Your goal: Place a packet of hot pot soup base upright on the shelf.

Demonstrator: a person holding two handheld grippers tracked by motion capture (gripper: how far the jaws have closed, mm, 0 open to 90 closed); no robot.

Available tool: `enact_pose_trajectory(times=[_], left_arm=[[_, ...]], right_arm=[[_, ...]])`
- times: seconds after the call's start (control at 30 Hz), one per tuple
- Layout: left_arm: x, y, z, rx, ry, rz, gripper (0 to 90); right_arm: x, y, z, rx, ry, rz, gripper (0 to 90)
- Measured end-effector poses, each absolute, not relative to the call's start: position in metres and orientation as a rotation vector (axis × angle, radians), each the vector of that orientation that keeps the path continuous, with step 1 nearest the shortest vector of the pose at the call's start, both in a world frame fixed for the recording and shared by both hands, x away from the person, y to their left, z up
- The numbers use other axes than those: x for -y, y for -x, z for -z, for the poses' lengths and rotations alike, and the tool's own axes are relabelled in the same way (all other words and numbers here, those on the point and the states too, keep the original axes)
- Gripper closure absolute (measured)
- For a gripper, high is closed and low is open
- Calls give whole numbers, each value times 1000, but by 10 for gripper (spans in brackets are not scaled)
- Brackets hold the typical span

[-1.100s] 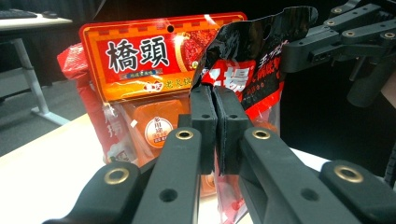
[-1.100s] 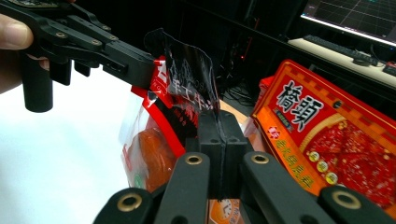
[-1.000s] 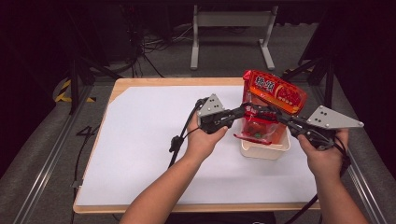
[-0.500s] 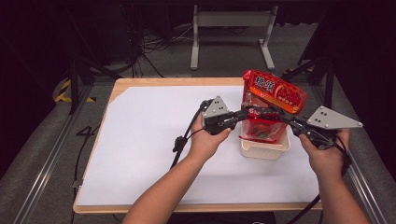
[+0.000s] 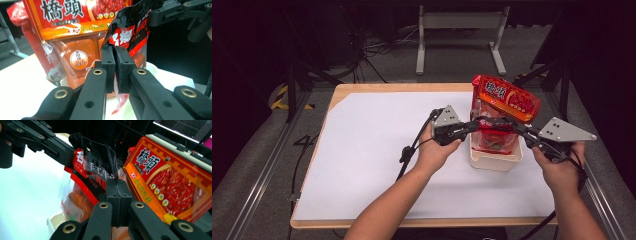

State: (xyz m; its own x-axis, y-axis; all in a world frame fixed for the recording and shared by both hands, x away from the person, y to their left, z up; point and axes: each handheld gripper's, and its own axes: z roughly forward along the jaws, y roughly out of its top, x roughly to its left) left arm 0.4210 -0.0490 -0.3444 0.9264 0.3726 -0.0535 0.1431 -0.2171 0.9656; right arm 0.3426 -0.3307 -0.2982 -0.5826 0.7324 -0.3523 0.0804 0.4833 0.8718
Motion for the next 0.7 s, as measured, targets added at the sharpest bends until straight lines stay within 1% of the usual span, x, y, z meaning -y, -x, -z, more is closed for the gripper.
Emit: enact_pose_trajectory(times=[0.13,0.3,0.33,0.4,0.43,0.53,0.57,0.63,0.7], left_arm=[[52,-418,345,-374,-1788,-193,895],[55,-418,347,-373,-1801,-187,894],[55,-418,348,-381,-1798,-185,888],[53,-418,349,-398,-1791,-186,835],[51,-419,349,-409,-1789,-186,835],[45,-421,350,-470,-1749,-191,626],[45,-421,350,-470,-1749,-191,578],[45,-422,350,-480,-1743,-200,497],[47,-423,351,-485,-1736,-192,482]], right_arm=[[333,-340,301,-1994,-701,-1122,900],[330,-340,303,-2031,-685,-1131,900],[329,-339,303,-2033,-666,-1128,900],[327,-336,299,-2024,-624,-1158,900],[327,-336,299,-2024,-624,-1158,900],[328,-333,294,-2024,-600,-1202,900],[329,-333,294,-2026,-599,-1208,900],[329,-333,294,-2026,-598,-1218,900],[330,-333,295,-2027,-596,-1231,900]])
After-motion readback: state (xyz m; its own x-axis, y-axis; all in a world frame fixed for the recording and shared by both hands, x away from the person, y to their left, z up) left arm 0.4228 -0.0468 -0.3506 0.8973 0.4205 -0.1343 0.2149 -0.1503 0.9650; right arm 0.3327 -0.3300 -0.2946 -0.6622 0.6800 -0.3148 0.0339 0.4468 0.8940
